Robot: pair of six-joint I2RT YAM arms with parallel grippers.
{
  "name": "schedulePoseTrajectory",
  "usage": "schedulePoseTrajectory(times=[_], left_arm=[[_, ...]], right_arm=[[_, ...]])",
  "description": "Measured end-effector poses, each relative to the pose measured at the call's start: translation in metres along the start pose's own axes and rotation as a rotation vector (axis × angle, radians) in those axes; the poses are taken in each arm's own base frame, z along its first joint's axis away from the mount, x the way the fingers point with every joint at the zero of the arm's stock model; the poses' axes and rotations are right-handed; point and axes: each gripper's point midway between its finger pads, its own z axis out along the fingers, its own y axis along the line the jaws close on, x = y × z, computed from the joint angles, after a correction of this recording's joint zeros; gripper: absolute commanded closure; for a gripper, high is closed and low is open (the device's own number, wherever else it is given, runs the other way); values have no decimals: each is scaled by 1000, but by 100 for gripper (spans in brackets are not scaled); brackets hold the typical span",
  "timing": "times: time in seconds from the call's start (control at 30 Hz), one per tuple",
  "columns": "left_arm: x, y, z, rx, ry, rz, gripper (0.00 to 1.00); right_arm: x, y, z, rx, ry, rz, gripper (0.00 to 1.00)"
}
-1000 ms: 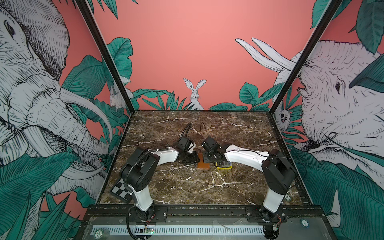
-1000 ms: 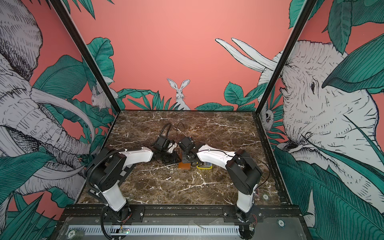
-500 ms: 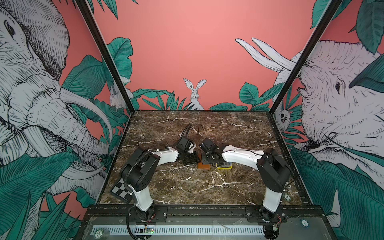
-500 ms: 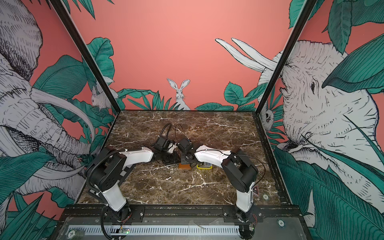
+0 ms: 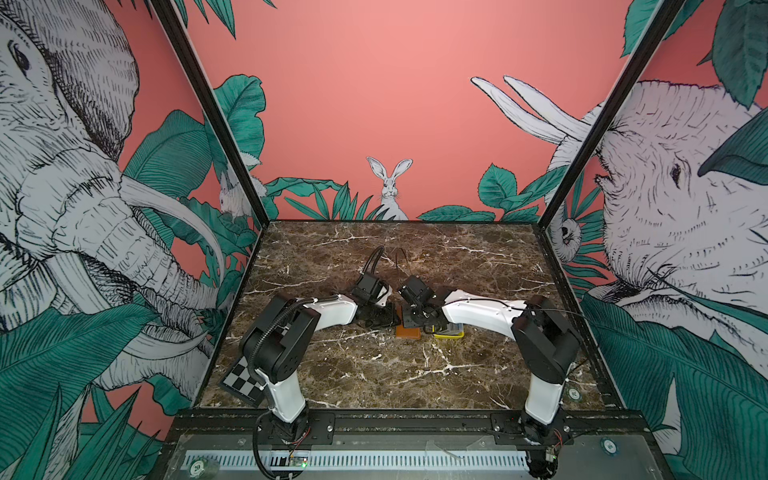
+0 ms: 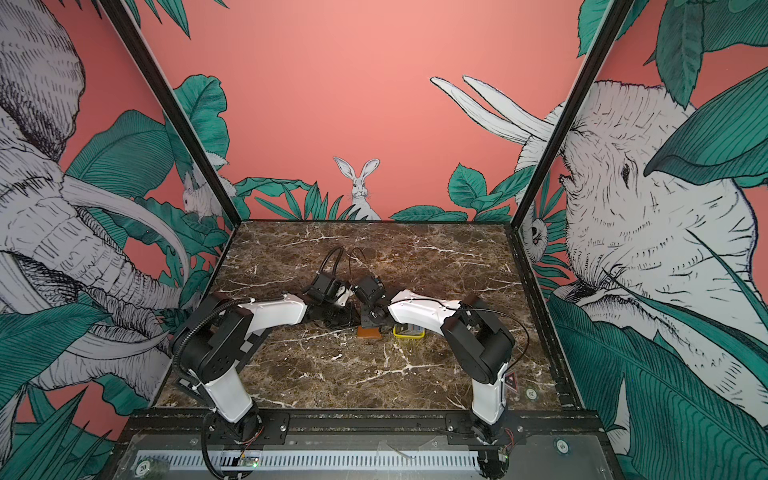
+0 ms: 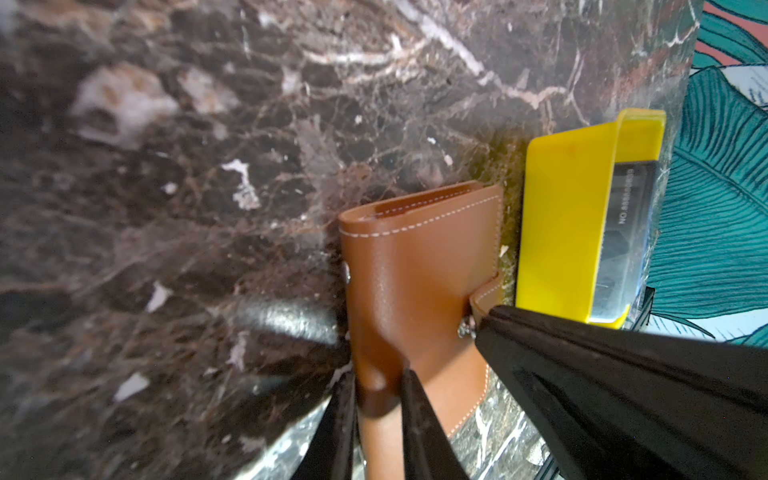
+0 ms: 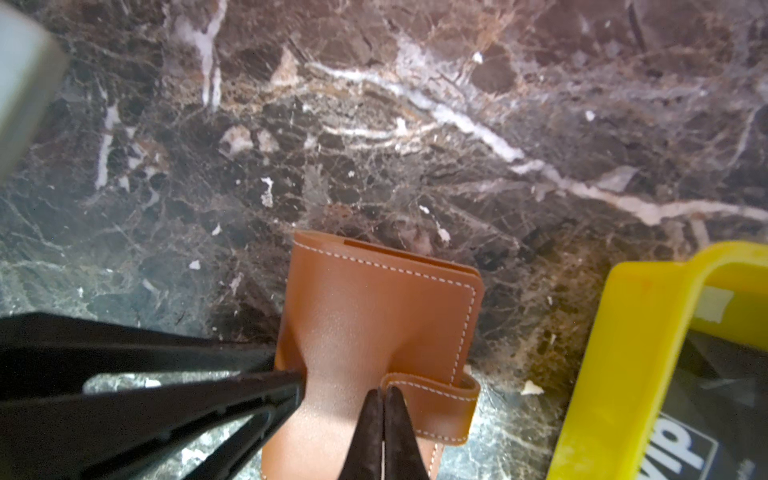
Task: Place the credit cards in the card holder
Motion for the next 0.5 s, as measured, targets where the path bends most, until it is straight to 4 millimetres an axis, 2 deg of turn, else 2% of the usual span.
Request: schedulePoseTrajectory(times=[0.5], left_arm=[[0,0,0,0,0,-5,78]], right_arm=[[0,4,2,-17,-1,2,100]])
